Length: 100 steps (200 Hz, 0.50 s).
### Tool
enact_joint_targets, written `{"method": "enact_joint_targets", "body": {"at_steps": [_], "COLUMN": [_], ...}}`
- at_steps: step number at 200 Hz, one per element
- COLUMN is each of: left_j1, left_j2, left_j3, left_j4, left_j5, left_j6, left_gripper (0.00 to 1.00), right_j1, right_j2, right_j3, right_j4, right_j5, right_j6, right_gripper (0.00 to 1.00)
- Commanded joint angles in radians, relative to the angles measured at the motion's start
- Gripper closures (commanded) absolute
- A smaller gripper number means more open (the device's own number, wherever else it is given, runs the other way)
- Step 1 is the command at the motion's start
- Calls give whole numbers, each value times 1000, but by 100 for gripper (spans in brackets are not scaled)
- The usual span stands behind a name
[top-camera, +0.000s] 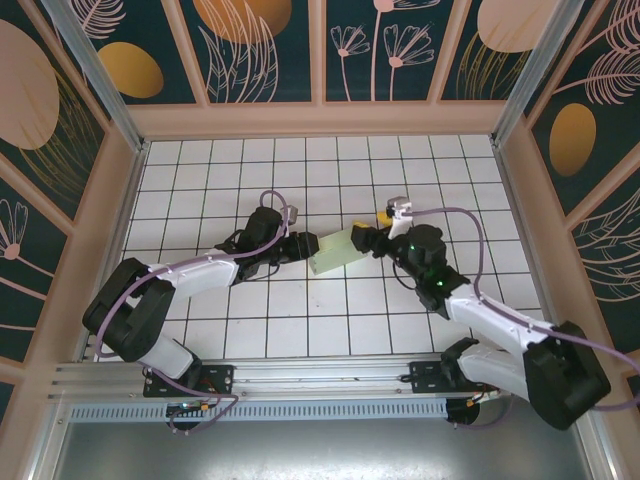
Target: Fold the paper box
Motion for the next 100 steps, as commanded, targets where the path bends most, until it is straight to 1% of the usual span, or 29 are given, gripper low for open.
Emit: {"method": "enact_joint_targets", "body": {"at_steps": [1,28,39,58,63,71,76,84,93,97,100], "left_j1": [-5,-6,-5,-5,-5,-5,-6,-5,-5,-5,-5], "left_j2": [51,50,50,56,57,59,58,59,59,59,59], "left_j3": [-49,-51,-54,-58,-59,-60,-60,-60,-58,-58,-58], "left_j4": [-143,-145,-144,-145,-145,-145,-146,-147,-147,-147,-147], "left_j5": [-14,-26,-29,-32,-31,-27,-25,-26,-29,-30,-31], "left_j6": [35,48,50,54,57,61,64,67,74,77,77], "left_gripper": [61,64,65,67,68,69,70,71,72,73,73], "right_j1": [-7,-12,-18,-20,-52,-60,-64,-68,-68,-70,-69], "right_j2": [101,199,223,251,254,255,255,253,254,255,255], "right_j3": [54,34,7,-26,-33,-43,-46,-48,-45,-43,-42], "right_j4": [-105,-86,-55,-12,-1,13,19,23,20,18,15], "right_j5": [20,10,0,-32,-41,-54,-62,-70,-74,-75,-75], "right_j6": [84,104,110,137,144,150,153,154,147,143,140], "right_gripper": [24,27,30,44,47,55,62,68,71,75,76]}}
